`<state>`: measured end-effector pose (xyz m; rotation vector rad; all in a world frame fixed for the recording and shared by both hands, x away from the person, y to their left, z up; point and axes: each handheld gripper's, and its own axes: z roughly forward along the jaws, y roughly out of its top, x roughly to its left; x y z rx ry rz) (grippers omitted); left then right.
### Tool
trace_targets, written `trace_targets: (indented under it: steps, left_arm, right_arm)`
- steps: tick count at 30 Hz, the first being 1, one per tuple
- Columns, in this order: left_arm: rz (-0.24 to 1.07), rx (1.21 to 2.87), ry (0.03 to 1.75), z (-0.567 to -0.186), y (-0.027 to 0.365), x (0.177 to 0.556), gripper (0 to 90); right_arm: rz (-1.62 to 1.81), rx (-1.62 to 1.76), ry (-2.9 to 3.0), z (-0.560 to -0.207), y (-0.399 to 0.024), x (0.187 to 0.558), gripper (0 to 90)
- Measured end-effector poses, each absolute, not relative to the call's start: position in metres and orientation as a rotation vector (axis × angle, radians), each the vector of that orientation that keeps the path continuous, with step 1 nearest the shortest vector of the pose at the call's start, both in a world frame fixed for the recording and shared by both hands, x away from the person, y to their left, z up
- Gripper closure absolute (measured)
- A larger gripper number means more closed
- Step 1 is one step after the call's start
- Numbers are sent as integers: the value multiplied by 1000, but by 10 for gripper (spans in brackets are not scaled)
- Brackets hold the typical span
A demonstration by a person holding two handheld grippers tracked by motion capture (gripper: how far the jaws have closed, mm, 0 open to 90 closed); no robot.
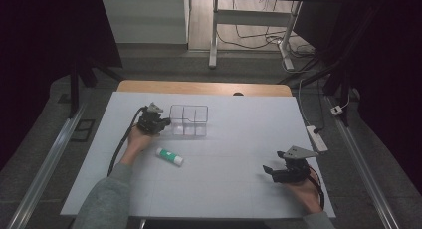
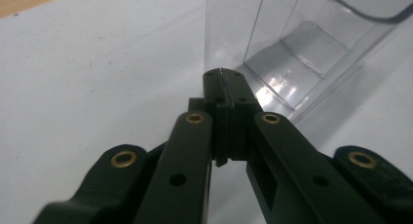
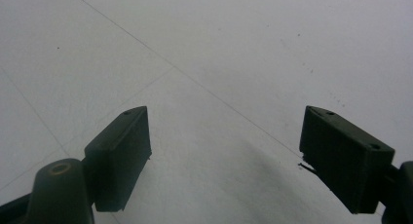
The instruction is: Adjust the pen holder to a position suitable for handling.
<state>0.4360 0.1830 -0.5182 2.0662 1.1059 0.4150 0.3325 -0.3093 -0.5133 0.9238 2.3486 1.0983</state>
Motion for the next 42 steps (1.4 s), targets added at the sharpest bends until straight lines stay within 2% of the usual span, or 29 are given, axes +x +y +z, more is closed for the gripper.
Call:
trace_targets:
  steps: [34,42]
  left_arm:
    - [348,2151,1011,-520,134,446,888]
    - [336,2162,997,-519,133,447,887]
  right_arm:
    - [1091,934,2367,-516,-309,334,188]
    - [1090,930,2371,-516,-309,334,187]
